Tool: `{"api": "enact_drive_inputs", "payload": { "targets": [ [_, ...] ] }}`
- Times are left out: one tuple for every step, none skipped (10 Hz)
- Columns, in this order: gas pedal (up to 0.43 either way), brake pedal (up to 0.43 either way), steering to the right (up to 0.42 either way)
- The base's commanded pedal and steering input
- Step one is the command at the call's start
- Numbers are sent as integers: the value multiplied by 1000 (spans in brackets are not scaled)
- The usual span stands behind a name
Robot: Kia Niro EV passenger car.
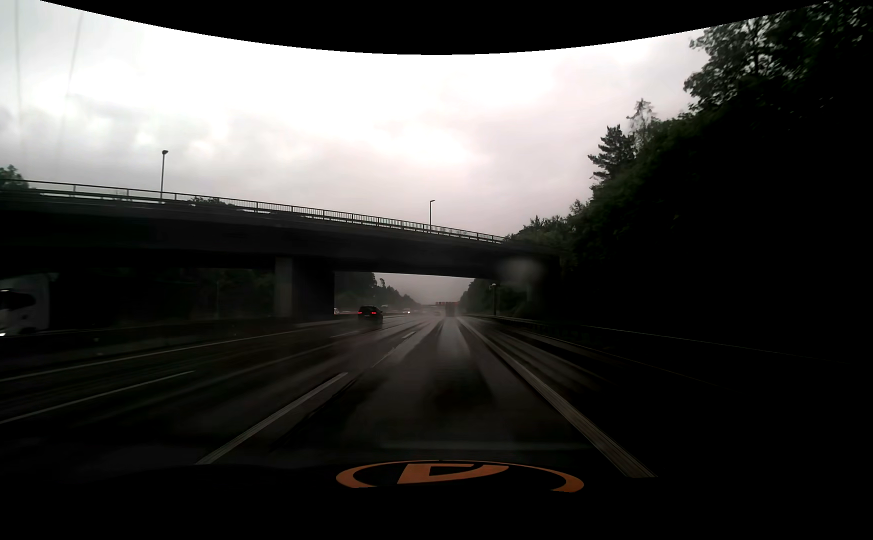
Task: Follow the waypoints while adhering to traffic rules and regulations
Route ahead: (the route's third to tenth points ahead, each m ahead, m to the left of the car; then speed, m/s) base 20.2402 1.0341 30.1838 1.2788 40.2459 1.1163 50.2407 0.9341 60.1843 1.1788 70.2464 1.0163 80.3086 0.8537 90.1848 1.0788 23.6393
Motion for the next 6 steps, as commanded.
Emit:
{"api": "enact_drive_inputs", "payload": {
  "targets": [
    [118, 0, -1],
    [118, 0, -1],
    [118, 0, -1],
    [118, 0, -1],
    [110, 0, -1],
    [110, 0, -1]
  ]
}}
